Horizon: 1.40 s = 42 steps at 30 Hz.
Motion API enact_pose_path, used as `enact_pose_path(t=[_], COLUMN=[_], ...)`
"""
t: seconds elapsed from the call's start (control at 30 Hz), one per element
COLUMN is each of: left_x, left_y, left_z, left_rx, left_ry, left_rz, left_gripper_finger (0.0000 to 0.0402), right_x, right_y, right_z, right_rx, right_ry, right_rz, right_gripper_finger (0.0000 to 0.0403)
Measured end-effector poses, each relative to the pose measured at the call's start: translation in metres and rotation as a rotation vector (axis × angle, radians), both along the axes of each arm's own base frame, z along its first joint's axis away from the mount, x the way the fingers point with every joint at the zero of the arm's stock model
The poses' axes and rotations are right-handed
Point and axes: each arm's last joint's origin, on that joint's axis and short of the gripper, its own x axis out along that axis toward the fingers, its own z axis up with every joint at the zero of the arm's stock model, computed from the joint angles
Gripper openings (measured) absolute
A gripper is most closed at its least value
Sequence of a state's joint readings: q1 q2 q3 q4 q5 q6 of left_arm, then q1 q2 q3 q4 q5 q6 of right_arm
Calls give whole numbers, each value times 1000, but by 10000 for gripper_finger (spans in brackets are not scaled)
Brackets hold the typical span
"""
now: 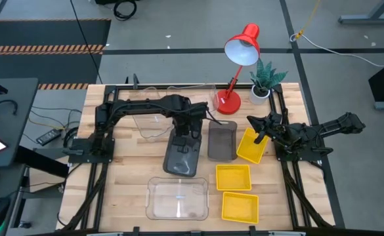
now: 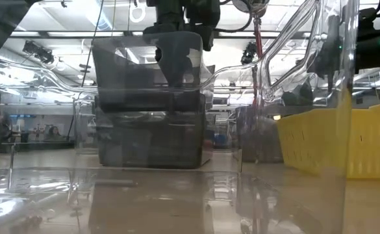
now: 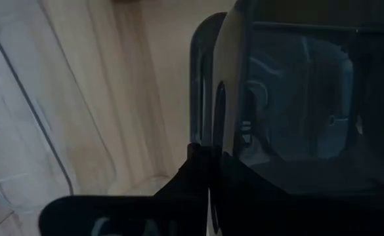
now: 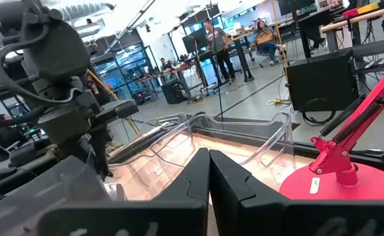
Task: Stack baskets by color
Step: Stack the bottom black bin on the center black bin
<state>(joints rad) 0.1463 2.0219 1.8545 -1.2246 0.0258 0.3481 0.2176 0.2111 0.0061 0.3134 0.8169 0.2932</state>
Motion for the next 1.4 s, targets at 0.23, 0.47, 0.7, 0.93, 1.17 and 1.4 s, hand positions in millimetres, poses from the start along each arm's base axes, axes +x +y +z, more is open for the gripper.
enact_pose_path(t=[0.23, 0.47, 0.7, 0.93, 1.17, 1.4], left_x=[3, 2, 3, 3, 1, -2], left_y=[1, 1, 2, 3, 13, 23], left_z=[-9, -10, -10, -10, -10, -10], left_rx=[7, 25, 27, 29, -27, -154], left_ry=[-4, 2, -7, -6, -12, -27], left_rz=[-2, -8, -9, -19, 2, 27], left_gripper_finger=[9, 34, 107, 125, 18, 8], right_x=[0, 0, 0, 0, 0, 0], right_y=[0, 0, 0, 0, 0, 0], right_z=[0, 0, 0, 0, 0, 0], right_rx=[0, 0, 0, 0, 0, 0], right_ry=[0, 0, 1, 0, 0, 1], right_rz=[0, 0, 0, 0, 0, 0], right_gripper_finger=[12, 12, 12, 12, 12, 12])
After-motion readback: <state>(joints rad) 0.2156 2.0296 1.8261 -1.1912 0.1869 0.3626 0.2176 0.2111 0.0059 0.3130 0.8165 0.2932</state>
